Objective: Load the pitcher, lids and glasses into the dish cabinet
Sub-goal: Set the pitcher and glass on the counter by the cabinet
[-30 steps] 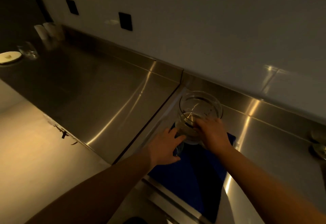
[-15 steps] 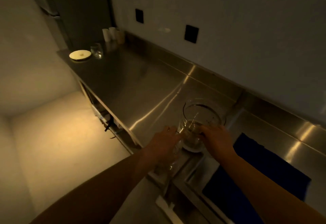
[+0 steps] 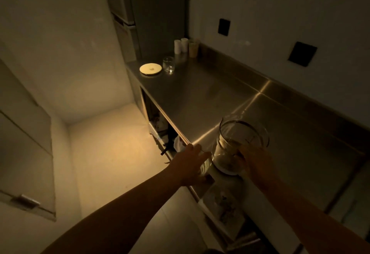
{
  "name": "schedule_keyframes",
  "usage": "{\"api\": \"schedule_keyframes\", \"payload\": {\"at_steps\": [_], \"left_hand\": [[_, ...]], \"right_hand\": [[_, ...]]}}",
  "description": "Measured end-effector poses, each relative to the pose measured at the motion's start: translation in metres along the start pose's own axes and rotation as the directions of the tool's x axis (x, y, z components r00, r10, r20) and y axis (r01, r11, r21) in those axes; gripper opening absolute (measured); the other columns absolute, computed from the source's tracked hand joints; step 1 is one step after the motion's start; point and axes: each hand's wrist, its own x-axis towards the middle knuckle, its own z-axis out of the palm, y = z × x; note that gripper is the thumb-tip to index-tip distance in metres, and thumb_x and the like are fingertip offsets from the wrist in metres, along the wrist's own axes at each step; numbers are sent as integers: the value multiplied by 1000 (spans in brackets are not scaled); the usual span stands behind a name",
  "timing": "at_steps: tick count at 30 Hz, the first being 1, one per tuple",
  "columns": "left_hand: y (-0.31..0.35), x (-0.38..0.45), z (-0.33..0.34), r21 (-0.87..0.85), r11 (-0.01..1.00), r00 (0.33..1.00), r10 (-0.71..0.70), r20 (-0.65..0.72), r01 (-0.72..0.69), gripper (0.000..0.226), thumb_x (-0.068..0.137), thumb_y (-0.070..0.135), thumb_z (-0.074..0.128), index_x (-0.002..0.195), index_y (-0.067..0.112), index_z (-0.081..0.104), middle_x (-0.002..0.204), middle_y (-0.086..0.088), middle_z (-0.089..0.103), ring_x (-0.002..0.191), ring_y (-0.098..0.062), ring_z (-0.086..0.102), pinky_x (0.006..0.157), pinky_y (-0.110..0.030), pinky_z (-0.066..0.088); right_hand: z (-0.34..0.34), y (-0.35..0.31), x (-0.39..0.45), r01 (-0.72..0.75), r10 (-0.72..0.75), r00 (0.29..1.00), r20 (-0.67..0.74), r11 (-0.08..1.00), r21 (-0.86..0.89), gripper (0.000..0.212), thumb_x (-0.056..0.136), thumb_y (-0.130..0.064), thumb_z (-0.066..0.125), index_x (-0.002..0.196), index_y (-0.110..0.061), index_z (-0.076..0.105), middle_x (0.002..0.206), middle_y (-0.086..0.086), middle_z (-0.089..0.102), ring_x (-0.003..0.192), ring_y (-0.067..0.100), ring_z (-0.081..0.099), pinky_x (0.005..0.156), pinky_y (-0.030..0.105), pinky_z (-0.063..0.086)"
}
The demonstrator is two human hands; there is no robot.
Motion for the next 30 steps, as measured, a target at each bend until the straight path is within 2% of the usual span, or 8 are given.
{"api": "schedule_keyframes", "payload": {"at_steps": [6, 9, 11, 14, 18, 22, 26, 30], "left_hand": [[-75, 22, -1, -37, 995, 995, -96, -22, 95, 82, 78, 53, 65, 143, 30, 21, 146, -8, 25, 132, -30, 26, 94, -47, 47], [-118, 45, -5, -37, 992, 992, -123, -23, 122, 82, 79, 52, 65, 144, 30, 21, 147, -9, 26, 131, -30, 28, 94, -46, 47], [-149, 64, -10, -35, 990, 990, -138, -22, 137, 83, 79, 52, 65, 145, 29, 21, 147, -10, 26, 131, -30, 29, 94, -44, 46], [-197, 98, -20, -2, 992, 992, -123, -10, 123, 84, 78, 52, 67, 144, 28, 22, 145, -12, 27, 130, -30, 30, 92, -43, 47], [-258, 143, -35, 2, 991, 991, -133, 24, 133, 81, 78, 49, 67, 144, 27, 24, 144, -13, 31, 127, -30, 34, 88, -41, 48], [-320, 187, -48, 14, 989, 989, -144, 16, 144, 81, 78, 48, 67, 143, 27, 25, 143, -12, 31, 127, -30, 33, 87, -41, 47], [-380, 228, -52, 43, 992, 992, -120, 32, 118, 82, 78, 47, 67, 144, 28, 23, 143, -10, 30, 126, -28, 32, 87, -39, 48], [-435, 276, -51, 52, 998, 998, -38, 49, 36, 82, 77, 48, 67, 144, 28, 22, 140, -9, 32, 124, -28, 33, 84, -38, 49]], "right_hand": [[50, -9, 82, 29, -35, 995, 89, 998, 63, 25, 71, -3, 78, 94, -8, 68, 77, 6, 67, 67, 20, 64, 61, 24, 43], [77, -4, 132, -34, 9, 981, 194, 992, 125, 20, 83, -10, 68, 103, -8, 66, 86, 7, 67, 77, 19, 64, 66, 31, 52], [97, 1, 170, -21, -5, 976, 217, 993, 115, 18, 85, -13, 66, 103, -11, 66, 85, 4, 67, 75, 16, 63, 67, 29, 52], [127, 6, 231, -33, 9, 964, 267, 996, 86, 12, 86, -16, 65, 98, -13, 66, 81, 1, 67, 73, 12, 61, 65, 22, 46], [165, 9, 305, -28, 14, 971, 239, 998, 57, 9, 79, -13, 72, 87, -16, 68, 75, -2, 67, 67, 1, 50, 59, 6, 27], [205, 12, 372, -75, 40, 962, 269, 990, 120, 9, 83, -13, 68, 91, -18, 67, 82, -2, 68, 73, 7, 59, 66, 15, 41], [235, 8, 425, -127, 100, 966, 237, 986, 104, 11, 81, -12, 69, 86, -22, 67, 75, -11, 61, 62, -6, 44, 62, 8, 27], [269, 12, 472, -212, 200, 950, 241, 977, 27, 10, 83, -18, 66, 90, -25, 65, 85, -7, 65, 82, 13, 59, 80, 31, 41]]}}
